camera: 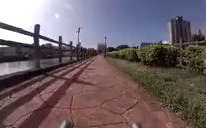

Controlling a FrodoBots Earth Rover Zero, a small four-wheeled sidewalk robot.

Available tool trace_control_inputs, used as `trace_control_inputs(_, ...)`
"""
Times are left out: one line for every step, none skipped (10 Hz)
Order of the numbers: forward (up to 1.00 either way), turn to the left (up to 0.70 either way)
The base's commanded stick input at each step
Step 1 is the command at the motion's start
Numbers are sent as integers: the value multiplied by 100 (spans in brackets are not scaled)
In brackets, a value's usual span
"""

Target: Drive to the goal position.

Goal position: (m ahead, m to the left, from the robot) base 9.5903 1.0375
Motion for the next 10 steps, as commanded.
trace_control_inputs(50, 0)
trace_control_inputs(50, 0)
trace_control_inputs(50, 0)
trace_control_inputs(50, 0)
trace_control_inputs(50, 0)
trace_control_inputs(50, 0)
trace_control_inputs(50, 0)
trace_control_inputs(50, 0)
trace_control_inputs(50, 0)
trace_control_inputs(50, 0)
